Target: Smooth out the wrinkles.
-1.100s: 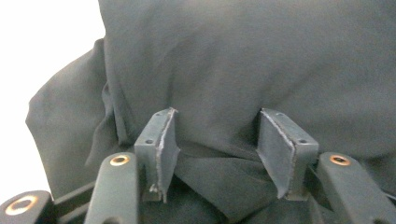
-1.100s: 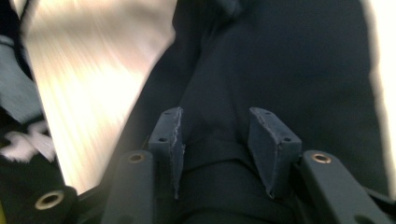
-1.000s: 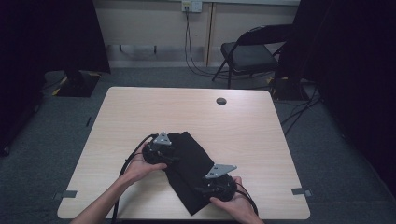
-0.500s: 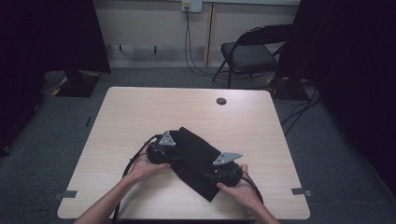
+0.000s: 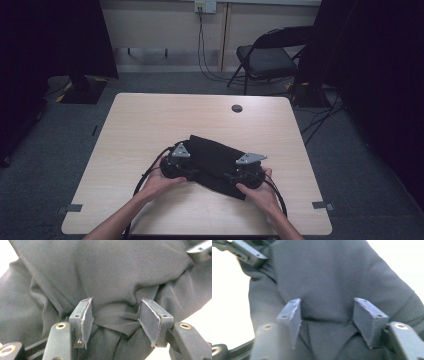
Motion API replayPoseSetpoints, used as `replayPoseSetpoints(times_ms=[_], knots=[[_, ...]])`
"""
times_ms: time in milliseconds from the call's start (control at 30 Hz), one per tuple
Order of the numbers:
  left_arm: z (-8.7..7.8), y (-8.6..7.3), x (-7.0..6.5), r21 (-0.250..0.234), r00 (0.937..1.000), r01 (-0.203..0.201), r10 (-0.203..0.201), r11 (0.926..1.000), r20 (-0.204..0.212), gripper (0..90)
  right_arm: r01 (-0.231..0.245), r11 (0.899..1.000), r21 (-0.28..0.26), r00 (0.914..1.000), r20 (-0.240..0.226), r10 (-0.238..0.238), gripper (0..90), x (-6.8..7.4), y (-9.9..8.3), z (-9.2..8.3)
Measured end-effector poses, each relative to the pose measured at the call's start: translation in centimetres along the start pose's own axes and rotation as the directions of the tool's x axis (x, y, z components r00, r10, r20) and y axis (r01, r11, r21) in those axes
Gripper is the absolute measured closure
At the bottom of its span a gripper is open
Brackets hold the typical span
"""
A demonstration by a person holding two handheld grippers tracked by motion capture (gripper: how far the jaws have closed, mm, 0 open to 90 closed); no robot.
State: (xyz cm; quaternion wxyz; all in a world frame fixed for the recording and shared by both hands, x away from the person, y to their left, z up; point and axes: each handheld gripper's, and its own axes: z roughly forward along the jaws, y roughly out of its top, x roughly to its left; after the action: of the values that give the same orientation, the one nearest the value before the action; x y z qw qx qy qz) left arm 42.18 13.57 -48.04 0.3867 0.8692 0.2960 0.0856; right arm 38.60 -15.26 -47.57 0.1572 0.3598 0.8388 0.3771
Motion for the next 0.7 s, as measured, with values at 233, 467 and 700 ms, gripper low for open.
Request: replayPoseSetpoints(times_ms=[233, 467, 700], knots=[[-4.3, -0.8, 0.8, -0.056, 0.9997, 0.024, -0.024, 0.9981, 0.007, 37.5, -0.074, 0.989, -0.125, 0.9973, -0.013, 0.073, 29.6, -0.7, 0.0, -5.0], [-7.6, -4.1, 2.2, -0.029, 0.9940, 0.079, -0.081, 0.9964, -0.074, 31.8, -0.132, 0.983, -0.128, 0.9885, 0.056, 0.140, 26.4, -2.3, -2.6, -8.4], [-10.7, -8.8, 4.3, 0.023, 0.9700, 0.137, -0.130, 0.9903, -0.206, 29.0, -0.233, 0.972, -0.011, 0.9504, 0.209, 0.230, 20.2, -5.3, -7.9, -9.9]])
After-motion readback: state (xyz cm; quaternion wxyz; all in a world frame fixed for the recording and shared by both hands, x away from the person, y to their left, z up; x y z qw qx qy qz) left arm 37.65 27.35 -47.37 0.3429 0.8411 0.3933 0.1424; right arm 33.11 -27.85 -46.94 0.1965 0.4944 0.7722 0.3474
